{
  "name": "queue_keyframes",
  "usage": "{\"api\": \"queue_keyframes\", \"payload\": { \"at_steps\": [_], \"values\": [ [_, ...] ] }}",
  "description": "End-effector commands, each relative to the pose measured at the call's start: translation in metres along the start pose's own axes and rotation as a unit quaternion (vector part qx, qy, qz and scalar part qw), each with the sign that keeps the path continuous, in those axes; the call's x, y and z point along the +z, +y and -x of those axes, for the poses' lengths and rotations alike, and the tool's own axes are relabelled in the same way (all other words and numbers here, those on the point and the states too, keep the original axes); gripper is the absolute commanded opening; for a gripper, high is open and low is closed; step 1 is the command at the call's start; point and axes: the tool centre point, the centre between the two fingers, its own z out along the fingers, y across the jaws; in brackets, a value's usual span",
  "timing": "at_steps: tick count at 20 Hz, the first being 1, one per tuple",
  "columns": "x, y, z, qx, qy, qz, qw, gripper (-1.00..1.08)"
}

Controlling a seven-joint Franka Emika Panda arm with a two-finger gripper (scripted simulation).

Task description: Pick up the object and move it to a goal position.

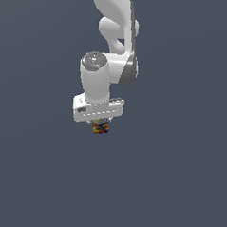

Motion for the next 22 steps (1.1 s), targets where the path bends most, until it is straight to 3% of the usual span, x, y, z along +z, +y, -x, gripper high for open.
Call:
{"api": "queue_keyframes", "payload": {
  "at_steps": [1, 13, 22],
  "values": [
    [-0.027, 0.015, 0.0, 0.0, 0.002, 0.0, 1.0, -1.0],
    [-0.149, 0.089, -0.001, 0.0, 0.002, 0.0, 1.0, -1.0],
    [-0.217, 0.131, -0.003, 0.0, 0.002, 0.001, 1.0, -1.0]
  ]
}}
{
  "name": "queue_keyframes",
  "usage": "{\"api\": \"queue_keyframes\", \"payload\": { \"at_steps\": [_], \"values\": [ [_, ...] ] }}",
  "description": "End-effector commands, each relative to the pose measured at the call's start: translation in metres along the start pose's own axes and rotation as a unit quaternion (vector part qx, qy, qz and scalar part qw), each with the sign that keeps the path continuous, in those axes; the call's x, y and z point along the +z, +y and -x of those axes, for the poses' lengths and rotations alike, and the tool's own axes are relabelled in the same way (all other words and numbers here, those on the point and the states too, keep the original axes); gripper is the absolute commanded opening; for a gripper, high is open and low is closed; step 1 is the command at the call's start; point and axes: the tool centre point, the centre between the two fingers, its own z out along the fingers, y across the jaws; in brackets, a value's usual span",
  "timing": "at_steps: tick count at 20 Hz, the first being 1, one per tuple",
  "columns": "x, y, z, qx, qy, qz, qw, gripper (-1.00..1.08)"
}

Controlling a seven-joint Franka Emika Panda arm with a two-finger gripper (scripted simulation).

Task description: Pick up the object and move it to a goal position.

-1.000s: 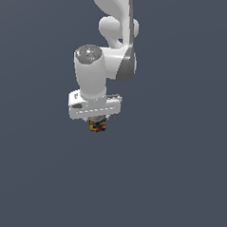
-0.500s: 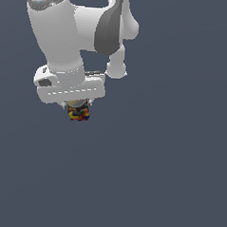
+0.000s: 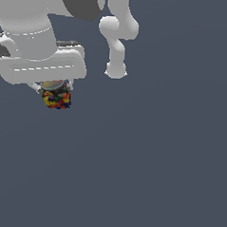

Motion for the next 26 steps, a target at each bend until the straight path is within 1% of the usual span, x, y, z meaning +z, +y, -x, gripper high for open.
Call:
{"api": "queue_keyframes", "payload": {
  "at_steps": [1, 8, 13, 19, 26],
  "values": [
    [-0.019, 0.01, -0.001, 0.0, 0.001, 0.001, 1.0, -1.0],
    [-0.056, 0.034, -0.003, 0.0, 0.001, 0.001, 1.0, -1.0],
    [-0.075, 0.046, -0.005, 0.0, 0.001, 0.001, 1.0, -1.0],
    [-0.088, 0.054, -0.006, 0.0, 0.001, 0.001, 1.0, -1.0],
    [-0.094, 0.058, -0.007, 0.0, 0.001, 0.001, 1.0, -1.0]
  ]
}}
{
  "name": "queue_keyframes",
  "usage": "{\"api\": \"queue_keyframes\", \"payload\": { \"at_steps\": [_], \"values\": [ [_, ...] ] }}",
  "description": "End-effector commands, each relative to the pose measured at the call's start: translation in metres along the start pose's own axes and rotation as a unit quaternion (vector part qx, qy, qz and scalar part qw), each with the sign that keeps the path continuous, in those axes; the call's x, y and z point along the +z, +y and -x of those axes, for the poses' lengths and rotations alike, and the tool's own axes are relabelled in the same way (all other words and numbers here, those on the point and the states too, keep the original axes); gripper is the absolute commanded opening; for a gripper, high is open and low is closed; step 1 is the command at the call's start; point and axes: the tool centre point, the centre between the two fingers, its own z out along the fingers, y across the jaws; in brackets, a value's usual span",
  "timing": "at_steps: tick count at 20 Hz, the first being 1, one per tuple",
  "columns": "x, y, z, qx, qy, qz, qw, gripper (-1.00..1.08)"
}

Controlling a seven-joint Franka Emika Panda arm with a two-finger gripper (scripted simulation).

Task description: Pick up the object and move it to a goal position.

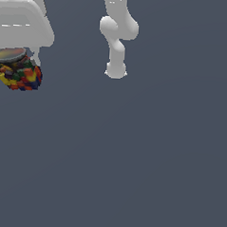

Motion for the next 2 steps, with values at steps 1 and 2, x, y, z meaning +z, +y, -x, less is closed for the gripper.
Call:
{"api": "queue_keyframes", "payload": {
  "at_steps": [1, 2],
  "values": [
    [-0.0036, 0.0006, -0.0003, 0.0, 0.002, 0.001, 1.0, -1.0],
    [-0.0036, 0.0007, -0.0003, 0.0, 0.002, 0.001, 1.0, -1.0]
  ]
}}
